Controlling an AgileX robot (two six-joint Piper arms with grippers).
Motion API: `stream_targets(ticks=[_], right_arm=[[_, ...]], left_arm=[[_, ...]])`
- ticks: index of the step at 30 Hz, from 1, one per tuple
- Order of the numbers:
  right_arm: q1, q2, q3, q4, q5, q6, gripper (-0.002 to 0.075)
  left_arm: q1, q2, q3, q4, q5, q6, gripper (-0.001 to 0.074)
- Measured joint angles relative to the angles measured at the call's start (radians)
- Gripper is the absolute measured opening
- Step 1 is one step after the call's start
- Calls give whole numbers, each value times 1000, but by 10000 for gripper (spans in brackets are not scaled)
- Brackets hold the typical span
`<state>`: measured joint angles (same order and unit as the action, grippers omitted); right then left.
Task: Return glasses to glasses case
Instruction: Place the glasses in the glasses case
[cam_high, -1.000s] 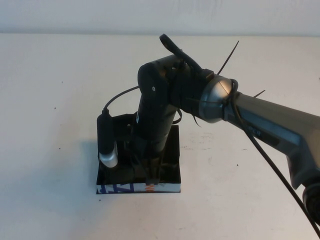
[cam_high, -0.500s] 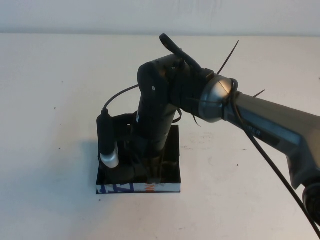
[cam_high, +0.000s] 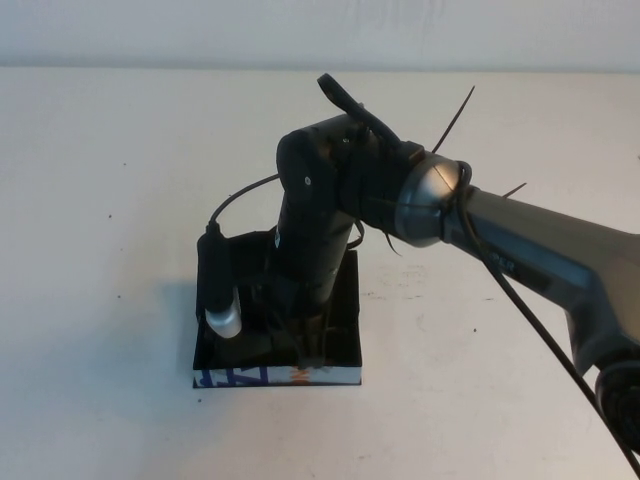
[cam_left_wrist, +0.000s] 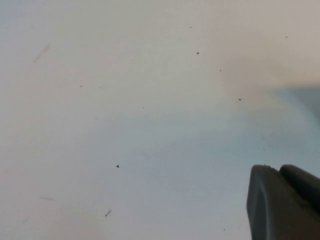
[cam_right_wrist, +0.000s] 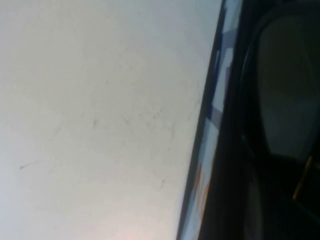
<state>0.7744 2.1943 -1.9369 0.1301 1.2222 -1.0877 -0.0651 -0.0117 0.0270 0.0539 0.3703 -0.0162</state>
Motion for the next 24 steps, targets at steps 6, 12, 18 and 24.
stream_targets(ticks=[6, 12, 18, 24], right_arm=[[-7, 13, -7, 5, 0, 0, 37], [-9, 15, -51, 6, 2, 0, 37], [-12, 41, -51, 8, 2, 4, 36], [-12, 54, -51, 8, 2, 6, 36]], left_arm=[[0, 0, 0, 0, 0, 0, -1], [0, 0, 0, 0, 0, 0, -1], [0, 0, 0, 0, 0, 0, -1], [0, 0, 0, 0, 0, 0, -1]])
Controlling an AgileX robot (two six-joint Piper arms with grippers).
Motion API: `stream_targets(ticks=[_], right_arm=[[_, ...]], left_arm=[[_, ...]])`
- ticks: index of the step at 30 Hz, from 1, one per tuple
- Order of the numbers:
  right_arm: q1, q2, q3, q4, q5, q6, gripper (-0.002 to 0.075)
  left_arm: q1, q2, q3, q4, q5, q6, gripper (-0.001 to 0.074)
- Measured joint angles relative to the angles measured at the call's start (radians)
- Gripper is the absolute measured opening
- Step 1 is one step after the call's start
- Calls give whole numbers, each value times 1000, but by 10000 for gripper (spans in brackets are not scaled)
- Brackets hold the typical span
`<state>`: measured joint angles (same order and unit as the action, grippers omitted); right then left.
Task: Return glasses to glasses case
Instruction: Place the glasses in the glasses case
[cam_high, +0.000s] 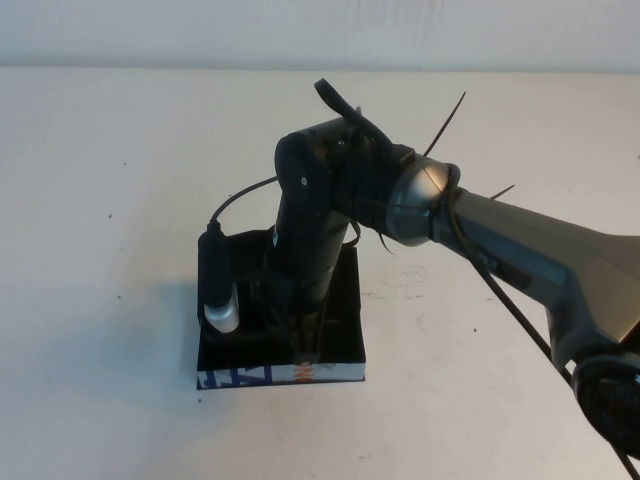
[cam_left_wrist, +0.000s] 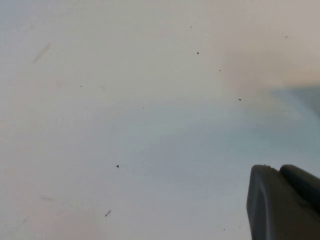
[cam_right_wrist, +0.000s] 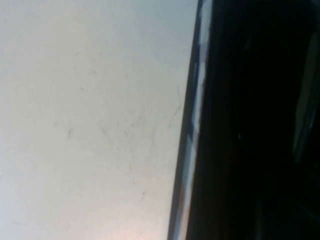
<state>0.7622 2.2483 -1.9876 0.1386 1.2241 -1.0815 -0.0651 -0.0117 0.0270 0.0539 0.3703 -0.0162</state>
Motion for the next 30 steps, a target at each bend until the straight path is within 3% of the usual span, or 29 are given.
stream_targets(ticks=[10, 16, 19, 26, 30], right_arm=[[-2, 0, 0, 4, 0, -2, 57], [-2, 0, 0, 6, 0, -2, 266], [-2, -6, 0, 3, 0, -2, 325], [-4, -63, 0, -7, 0, 51, 340], [-10, -117, 0, -26, 2, 176, 335]], left_arm=[[0, 0, 0, 0, 0, 0, -1], [0, 0, 0, 0, 0, 0, -1], [0, 0, 0, 0, 0, 0, -1], [0, 0, 0, 0, 0, 0, -1], [0, 0, 0, 0, 0, 0, -1]])
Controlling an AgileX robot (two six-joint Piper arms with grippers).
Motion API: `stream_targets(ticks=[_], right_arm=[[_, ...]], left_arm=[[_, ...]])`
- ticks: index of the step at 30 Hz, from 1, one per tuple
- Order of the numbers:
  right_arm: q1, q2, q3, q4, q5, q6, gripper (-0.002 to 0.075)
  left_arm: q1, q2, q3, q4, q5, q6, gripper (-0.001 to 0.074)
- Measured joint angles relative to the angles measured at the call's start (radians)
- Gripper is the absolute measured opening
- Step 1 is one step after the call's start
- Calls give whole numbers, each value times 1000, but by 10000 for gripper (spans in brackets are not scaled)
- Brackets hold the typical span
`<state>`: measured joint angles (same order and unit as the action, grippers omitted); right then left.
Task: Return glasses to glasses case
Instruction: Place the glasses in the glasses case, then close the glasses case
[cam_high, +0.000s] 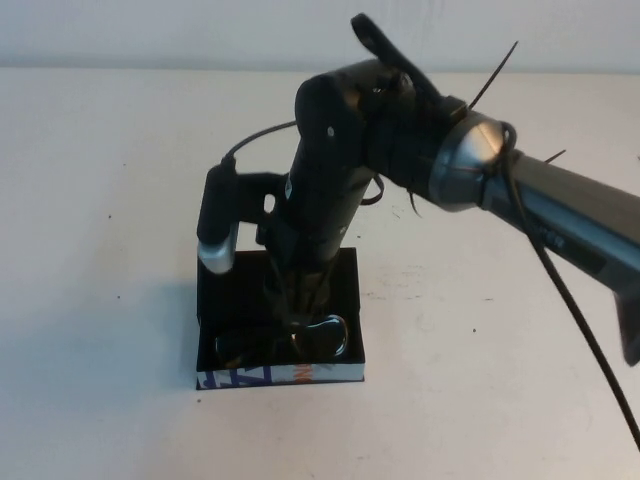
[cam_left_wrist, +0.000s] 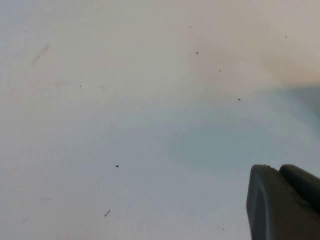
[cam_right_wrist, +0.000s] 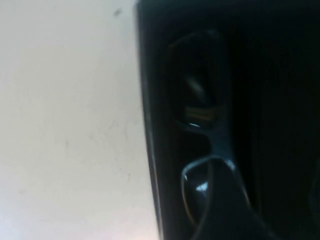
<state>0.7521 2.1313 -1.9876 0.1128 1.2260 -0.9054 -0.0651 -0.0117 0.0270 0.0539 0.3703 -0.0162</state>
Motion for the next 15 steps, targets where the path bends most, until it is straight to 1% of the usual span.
stream_targets(ticks=[2, 3, 6, 8, 11, 15], right_arm=[[-1, -45, 8, -17, 0, 125, 299], [-1, -69, 19, -22, 0, 177, 263], [-1, -170, 92, -25, 0, 324, 108], [-1, -245, 162, -25, 0, 385, 39], [-9, -342, 276, -30, 5, 457, 3], [-17, -473, 418, -68, 5, 554, -8]], left_arm=[[0, 0, 0, 0, 0, 0, -1], [0, 0, 0, 0, 0, 0, -1], [0, 0, 0, 0, 0, 0, -1], [0, 0, 0, 0, 0, 0, -1], [0, 0, 0, 0, 0, 0, -1], [0, 0, 0, 0, 0, 0, -1]])
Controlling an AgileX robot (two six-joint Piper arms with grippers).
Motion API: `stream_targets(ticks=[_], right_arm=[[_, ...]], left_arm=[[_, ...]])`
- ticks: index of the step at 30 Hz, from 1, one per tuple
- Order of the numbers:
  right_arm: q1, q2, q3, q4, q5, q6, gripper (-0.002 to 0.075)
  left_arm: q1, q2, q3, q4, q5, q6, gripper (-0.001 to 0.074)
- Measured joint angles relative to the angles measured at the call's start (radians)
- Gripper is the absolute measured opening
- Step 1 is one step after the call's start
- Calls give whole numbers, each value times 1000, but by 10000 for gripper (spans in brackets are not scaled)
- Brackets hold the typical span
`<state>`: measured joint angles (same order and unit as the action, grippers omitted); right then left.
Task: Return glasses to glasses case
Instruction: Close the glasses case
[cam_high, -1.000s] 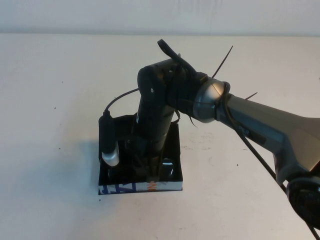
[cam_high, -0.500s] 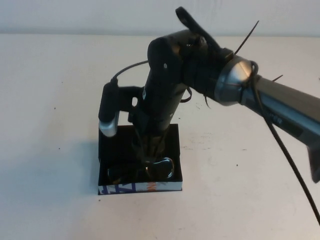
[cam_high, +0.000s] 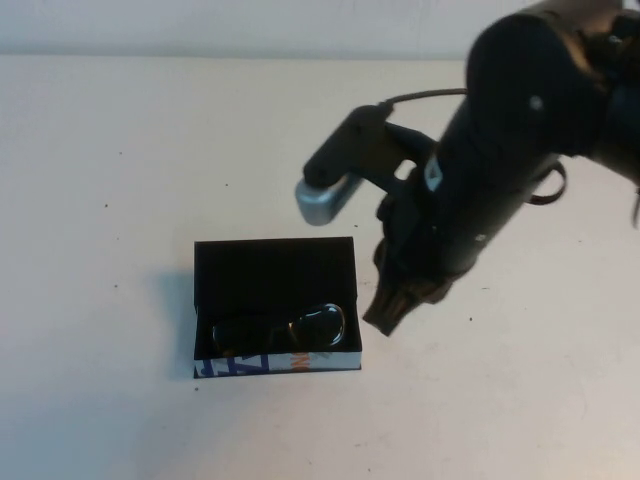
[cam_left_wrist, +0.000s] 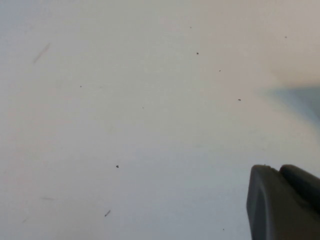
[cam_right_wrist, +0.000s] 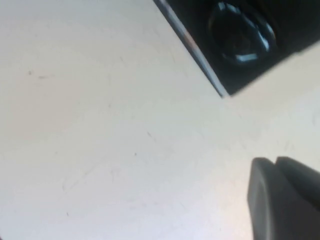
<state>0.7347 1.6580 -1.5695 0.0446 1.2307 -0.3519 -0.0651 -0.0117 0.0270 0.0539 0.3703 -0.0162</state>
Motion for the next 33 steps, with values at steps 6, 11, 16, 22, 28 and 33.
stream_targets(ticks=[6, 11, 16, 22, 28, 33], right_arm=[[-3, -190, 212, -45, -135, 144, -11], [-3, -276, 323, -75, -273, 229, -11], [-3, -279, 349, -77, -360, 244, -11], [-3, -277, 350, -68, -427, 247, -11], [-3, -277, 350, -66, -417, 247, -11], [-3, -277, 350, -66, -403, 247, -11]], left_arm=[[0, 0, 0, 0, 0, 0, -1], [0, 0, 0, 0, 0, 0, -1], [0, 0, 0, 0, 0, 0, -1], [0, 0, 0, 0, 0, 0, -1], [0, 0, 0, 8, 0, 2, -1], [0, 0, 0, -40, -132, -97, -1]])
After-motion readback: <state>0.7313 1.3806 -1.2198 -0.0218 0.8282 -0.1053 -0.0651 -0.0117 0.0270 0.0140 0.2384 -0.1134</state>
